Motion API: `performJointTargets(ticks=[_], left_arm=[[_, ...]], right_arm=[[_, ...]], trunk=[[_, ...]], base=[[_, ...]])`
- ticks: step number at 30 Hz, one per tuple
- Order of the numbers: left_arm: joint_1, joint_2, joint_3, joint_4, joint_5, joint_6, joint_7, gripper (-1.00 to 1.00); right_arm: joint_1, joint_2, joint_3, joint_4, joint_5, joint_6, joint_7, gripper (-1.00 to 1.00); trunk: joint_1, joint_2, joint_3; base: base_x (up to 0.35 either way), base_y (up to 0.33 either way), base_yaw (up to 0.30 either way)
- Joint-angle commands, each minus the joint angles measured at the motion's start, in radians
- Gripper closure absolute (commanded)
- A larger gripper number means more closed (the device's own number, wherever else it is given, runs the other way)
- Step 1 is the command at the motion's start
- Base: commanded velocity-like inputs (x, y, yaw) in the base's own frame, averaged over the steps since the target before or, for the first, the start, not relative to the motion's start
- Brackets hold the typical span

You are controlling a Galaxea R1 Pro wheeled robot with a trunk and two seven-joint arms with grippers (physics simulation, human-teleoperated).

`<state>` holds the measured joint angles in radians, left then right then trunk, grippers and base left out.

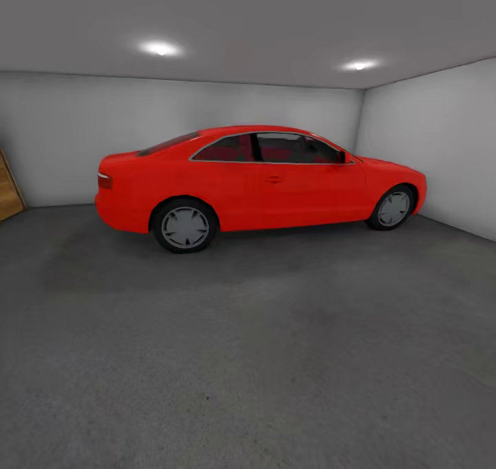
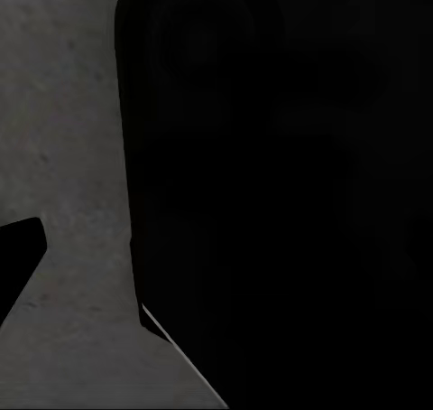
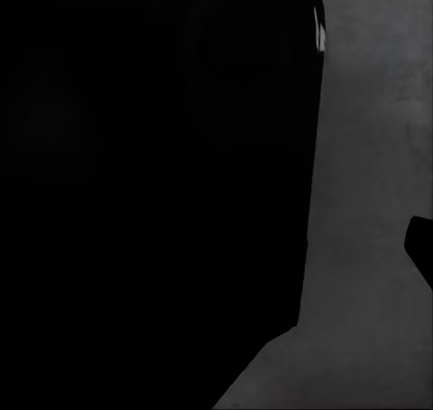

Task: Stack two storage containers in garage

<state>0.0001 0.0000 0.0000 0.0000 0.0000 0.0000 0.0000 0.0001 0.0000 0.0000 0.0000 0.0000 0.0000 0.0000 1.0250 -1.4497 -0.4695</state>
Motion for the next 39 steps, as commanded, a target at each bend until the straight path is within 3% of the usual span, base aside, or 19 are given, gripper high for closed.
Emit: performJointTargets(ticks=[1,21,39], left_arm=[[0.000,0.000,0.000,0.000,0.000,0.000,0.000,-1.00],[-0.002,-0.007,0.012,-0.046,0.021,-0.083,0.003,-1.00],[-0.002,-0.007,0.013,-0.046,0.021,-0.084,0.003,-1.00]], right_arm=[[0.000,0.000,0.000,0.000,0.000,0.000,0.000,-1.00],[-0.002,0.002,0.008,0.002,0.040,0.002,0.002,-1.00],[-0.002,0.002,0.008,0.002,0.040,0.001,0.001,-1.00]], trunk=[[0.000,0.000,0.000],[0.000,0.000,0.000],[0.000,0.000,0.000]], base=[[0.000,0.000,0.000],[0.000,0.000,0.000],[0.000,0.000,0.000]])
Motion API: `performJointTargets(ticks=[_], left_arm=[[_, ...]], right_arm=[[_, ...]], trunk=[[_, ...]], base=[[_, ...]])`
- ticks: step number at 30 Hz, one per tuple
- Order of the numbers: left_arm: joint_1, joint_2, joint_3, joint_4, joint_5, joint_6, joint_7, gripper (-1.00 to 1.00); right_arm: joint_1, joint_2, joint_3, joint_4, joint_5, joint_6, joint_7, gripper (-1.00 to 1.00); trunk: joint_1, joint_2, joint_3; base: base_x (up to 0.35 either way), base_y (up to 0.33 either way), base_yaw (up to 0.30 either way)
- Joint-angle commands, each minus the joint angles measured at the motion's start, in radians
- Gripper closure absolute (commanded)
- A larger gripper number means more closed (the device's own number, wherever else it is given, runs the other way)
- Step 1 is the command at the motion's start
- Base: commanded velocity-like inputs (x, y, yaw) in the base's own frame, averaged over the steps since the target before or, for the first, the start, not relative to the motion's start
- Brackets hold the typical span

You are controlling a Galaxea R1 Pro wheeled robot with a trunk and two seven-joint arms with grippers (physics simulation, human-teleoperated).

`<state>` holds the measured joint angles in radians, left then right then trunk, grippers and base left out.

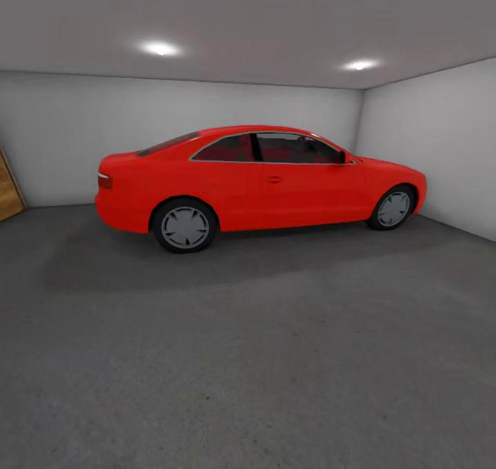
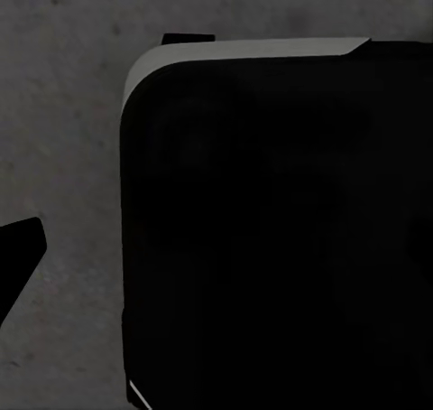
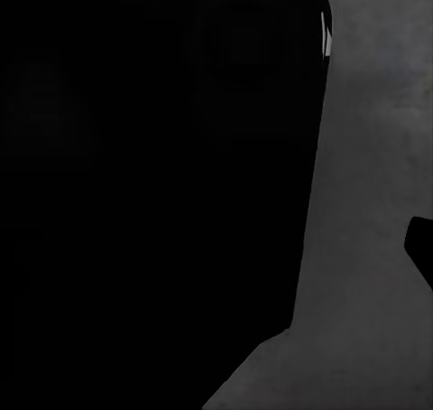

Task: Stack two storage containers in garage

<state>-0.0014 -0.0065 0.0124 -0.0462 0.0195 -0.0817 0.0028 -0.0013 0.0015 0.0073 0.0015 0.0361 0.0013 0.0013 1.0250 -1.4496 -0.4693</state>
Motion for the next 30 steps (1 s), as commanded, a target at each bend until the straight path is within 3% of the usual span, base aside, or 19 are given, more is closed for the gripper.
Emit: performJointTargets(ticks=[1,18,30], left_arm=[[0.000,0.000,0.001,0.000,0.002,-0.003,0.000,-1.00],[0.000,-0.001,0.001,-0.001,0.002,-0.004,0.000,-1.00],[0.000,0.000,0.001,-0.001,0.002,-0.004,0.000,-1.00]], right_arm=[[0.000,0.000,0.000,0.000,0.004,0.000,0.000,-1.00],[0.000,-0.002,-0.001,0.000,0.003,-0.005,0.001,-1.00],[0.000,-0.003,0.000,0.000,0.004,-0.006,0.009,-1.00]], trunk=[[0.000,0.000,-0.001],[0.000,0.000,-0.001],[0.000,0.000,-0.001]], base=[[0.000,0.000,0.000],[0.000,0.000,-0.030],[0.000,0.000,-0.265]])
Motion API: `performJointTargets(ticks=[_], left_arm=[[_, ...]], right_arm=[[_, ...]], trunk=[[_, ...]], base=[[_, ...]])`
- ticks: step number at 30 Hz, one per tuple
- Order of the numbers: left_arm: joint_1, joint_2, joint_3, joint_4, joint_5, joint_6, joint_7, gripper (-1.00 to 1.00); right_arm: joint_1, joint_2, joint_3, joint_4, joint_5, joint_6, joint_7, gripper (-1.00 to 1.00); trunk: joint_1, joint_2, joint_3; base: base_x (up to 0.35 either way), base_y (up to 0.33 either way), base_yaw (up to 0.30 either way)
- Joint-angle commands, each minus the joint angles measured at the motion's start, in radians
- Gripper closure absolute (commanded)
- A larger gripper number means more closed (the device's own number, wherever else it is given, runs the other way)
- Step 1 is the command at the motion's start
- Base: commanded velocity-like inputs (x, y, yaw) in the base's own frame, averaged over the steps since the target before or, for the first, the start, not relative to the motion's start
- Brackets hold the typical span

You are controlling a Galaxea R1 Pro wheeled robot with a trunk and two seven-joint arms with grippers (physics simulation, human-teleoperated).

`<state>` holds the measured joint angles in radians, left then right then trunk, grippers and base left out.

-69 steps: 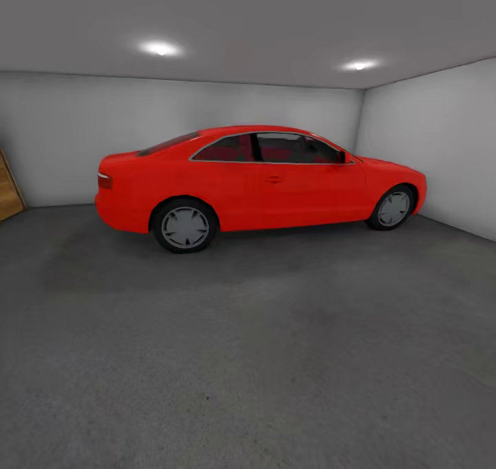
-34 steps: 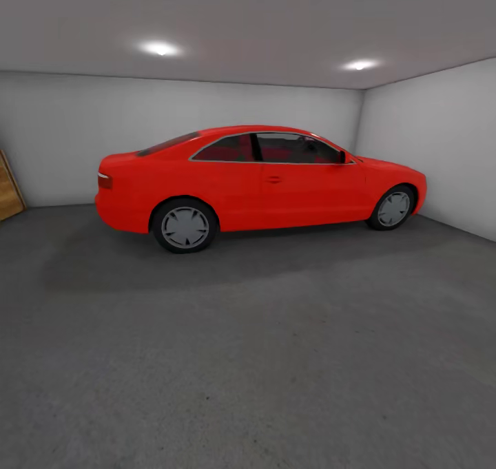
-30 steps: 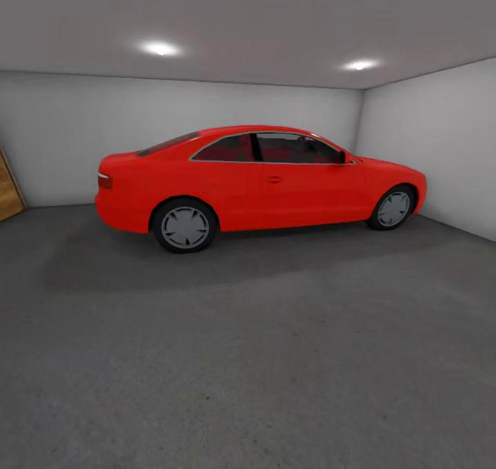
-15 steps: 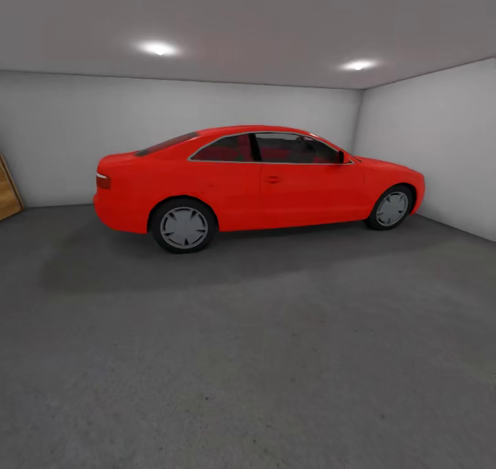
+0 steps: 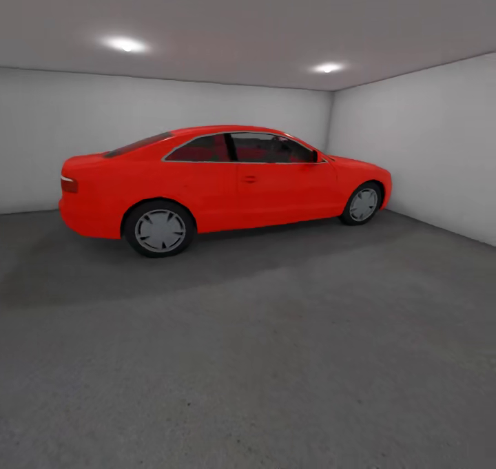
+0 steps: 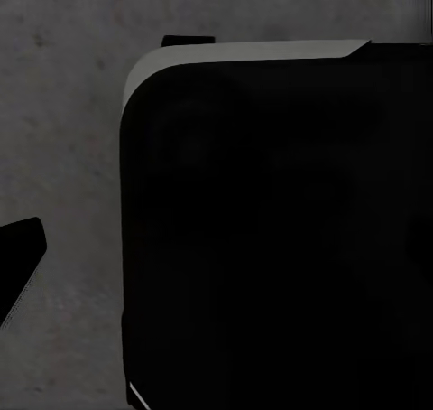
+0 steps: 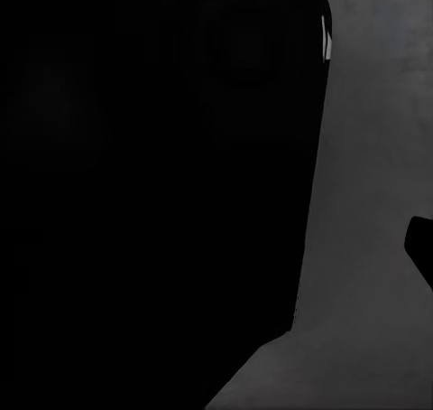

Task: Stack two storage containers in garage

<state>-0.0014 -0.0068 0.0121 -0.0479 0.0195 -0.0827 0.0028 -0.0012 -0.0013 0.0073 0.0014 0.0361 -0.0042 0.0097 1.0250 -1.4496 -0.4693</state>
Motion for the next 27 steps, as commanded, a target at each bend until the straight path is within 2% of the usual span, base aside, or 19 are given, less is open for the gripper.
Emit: performJointTargets(ticks=[1,27], left_arm=[[0.000,0.000,0.001,0.000,0.002,-0.003,0.000,-1.00],[0.000,0.001,0.000,0.000,0.003,0.000,0.004,-1.00]], right_arm=[[0.000,0.000,0.000,0.000,0.004,0.000,0.001,-1.00],[0.000,0.002,-0.004,0.000,0.002,-0.009,0.000,-1.00]], trunk=[[0.000,0.000,-0.001],[0.000,0.000,-0.001]], base=[[0.000,0.000,-0.296],[0.000,0.000,-0.297]])
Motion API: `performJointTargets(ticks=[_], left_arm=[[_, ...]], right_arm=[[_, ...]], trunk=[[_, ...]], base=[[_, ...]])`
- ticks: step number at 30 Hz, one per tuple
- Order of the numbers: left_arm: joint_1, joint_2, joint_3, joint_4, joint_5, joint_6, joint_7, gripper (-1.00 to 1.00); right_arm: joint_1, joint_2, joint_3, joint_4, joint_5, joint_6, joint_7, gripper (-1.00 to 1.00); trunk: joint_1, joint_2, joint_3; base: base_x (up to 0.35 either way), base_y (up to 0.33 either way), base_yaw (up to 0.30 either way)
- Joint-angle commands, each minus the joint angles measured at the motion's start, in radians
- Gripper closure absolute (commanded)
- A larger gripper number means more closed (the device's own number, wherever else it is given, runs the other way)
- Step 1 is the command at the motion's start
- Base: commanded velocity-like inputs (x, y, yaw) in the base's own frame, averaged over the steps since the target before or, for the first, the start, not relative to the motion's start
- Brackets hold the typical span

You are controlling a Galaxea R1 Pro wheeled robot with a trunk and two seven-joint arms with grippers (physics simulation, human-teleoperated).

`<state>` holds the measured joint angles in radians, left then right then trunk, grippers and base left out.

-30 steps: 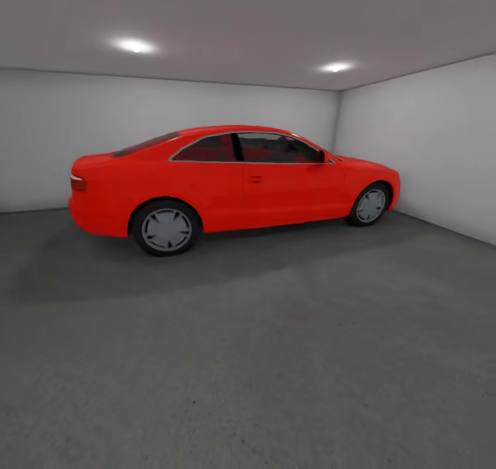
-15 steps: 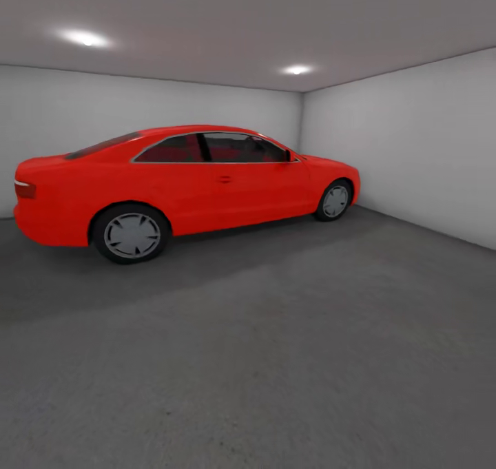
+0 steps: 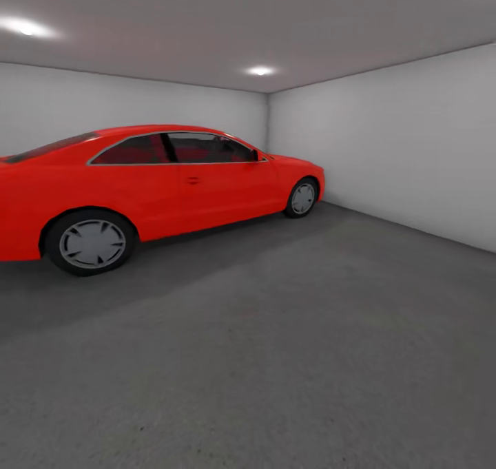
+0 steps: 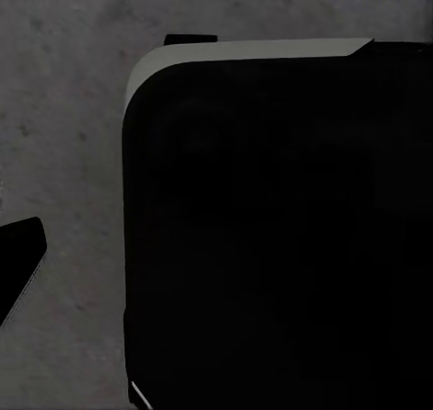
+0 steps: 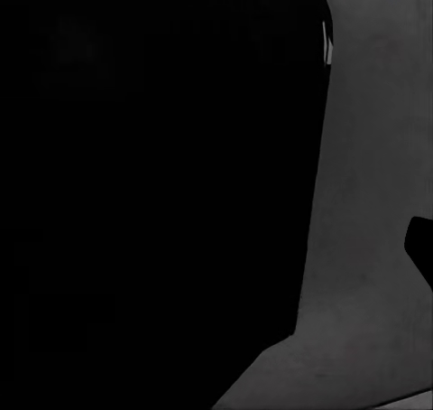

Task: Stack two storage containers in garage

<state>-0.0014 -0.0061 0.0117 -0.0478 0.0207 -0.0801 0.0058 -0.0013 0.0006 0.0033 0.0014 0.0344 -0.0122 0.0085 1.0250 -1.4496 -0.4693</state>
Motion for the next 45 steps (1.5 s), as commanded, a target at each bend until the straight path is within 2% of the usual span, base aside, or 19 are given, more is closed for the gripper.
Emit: performJointTargets(ticks=[1,5,10,15,28,45], left_arm=[[0.000,0.000,0.001,0.000,0.002,-0.003,0.001,-1.00],[0.000,0.000,0.002,0.000,0.004,-0.004,0.002,-1.00],[0.000,0.000,0.004,0.000,0.035,-0.005,-0.001,-1.00],[0.000,0.003,0.000,0.000,0.046,-0.006,-0.002,-1.00],[0.000,0.009,-0.003,0.002,0.044,-0.007,0.002,-1.00],[0.000,0.009,-0.003,0.002,0.044,-0.007,0.002,-1.00]], right_arm=[[0.000,0.000,0.000,0.000,0.004,-0.004,0.001,-1.00],[0.000,0.001,0.000,0.000,0.004,-0.007,0.001,-1.00],[0.000,-0.003,-0.007,0.000,-0.007,-0.021,0.001,-1.00],[0.000,-0.012,-0.009,0.000,-0.011,-0.035,0.001,-1.00],[0.000,-0.015,-0.009,0.002,-0.015,-0.114,0.003,-1.00],[0.000,-0.013,-0.013,0.003,-0.017,-0.124,0.004,-1.00]], trunk=[[0.000,0.000,-0.001],[0.000,0.000,-0.001],[0.000,0.000,-0.001],[0.000,0.000,-0.001],[0.000,0.000,-0.001],[0.000,0.000,-0.001]], base=[[0.000,0.000,-0.297],[0.000,0.000,-0.297],[0.000,0.000,-0.297],[0.000,0.000,-0.297],[0.000,0.000,-0.298],[0.000,0.000,-0.299]])
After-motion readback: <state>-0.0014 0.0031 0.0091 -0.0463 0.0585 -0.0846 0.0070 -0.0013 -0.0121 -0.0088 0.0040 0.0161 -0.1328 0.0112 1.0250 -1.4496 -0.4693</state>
